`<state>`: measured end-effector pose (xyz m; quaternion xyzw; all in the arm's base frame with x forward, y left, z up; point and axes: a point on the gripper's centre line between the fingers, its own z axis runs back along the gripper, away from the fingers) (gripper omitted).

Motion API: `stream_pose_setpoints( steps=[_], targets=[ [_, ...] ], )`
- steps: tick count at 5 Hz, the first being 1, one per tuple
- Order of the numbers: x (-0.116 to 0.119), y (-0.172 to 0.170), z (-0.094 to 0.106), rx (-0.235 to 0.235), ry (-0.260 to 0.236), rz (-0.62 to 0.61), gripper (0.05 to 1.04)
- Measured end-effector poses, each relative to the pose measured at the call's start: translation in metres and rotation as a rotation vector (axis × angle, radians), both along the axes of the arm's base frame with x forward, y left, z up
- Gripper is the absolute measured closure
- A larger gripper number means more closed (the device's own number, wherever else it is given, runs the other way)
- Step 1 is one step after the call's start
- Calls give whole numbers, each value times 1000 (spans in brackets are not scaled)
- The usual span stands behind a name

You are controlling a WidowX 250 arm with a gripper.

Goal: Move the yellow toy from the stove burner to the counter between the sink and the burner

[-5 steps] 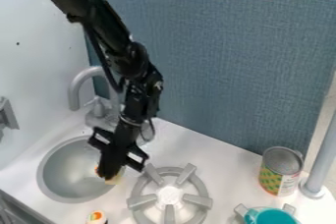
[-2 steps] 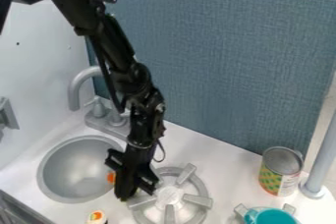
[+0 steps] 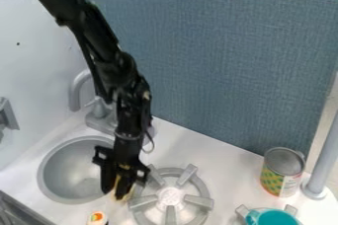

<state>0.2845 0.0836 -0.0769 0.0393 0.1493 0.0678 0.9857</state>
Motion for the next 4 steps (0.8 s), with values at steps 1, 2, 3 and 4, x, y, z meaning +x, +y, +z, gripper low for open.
stream_pose_setpoints(
  steps=[1, 2, 3, 4],
  targets=[
    [3, 1, 24, -6, -72, 27, 218],
    [-9, -7, 54, -3, -112, 56, 75],
    [-18, -53, 76, -40, -63, -26, 80],
    [-20, -101, 79, -83, -41, -153, 83]
  ],
)
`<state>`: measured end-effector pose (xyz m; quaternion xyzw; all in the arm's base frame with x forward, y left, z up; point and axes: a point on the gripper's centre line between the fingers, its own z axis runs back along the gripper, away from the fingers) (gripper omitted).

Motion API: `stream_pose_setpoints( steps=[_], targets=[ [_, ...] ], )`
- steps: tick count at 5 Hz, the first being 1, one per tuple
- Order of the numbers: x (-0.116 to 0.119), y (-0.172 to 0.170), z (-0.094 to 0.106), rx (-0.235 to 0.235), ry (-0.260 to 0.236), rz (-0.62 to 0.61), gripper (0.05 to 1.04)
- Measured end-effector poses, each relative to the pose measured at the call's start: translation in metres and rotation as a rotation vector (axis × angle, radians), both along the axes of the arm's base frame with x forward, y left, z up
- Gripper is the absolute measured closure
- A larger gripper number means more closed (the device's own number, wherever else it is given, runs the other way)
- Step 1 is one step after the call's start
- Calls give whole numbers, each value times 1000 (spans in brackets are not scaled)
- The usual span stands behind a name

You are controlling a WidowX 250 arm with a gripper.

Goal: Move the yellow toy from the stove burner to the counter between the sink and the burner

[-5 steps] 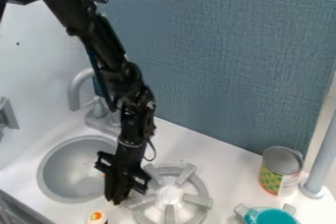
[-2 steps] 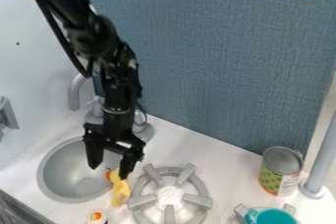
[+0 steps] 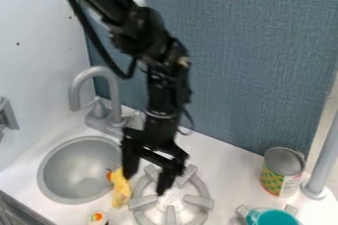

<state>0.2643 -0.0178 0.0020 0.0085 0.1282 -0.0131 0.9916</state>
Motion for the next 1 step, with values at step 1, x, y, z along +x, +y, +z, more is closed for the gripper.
stream_pose_setpoints(
  steps=[1],
  targets=[
    [-5, -45, -1, -48, 51, -101, 83]
  ],
)
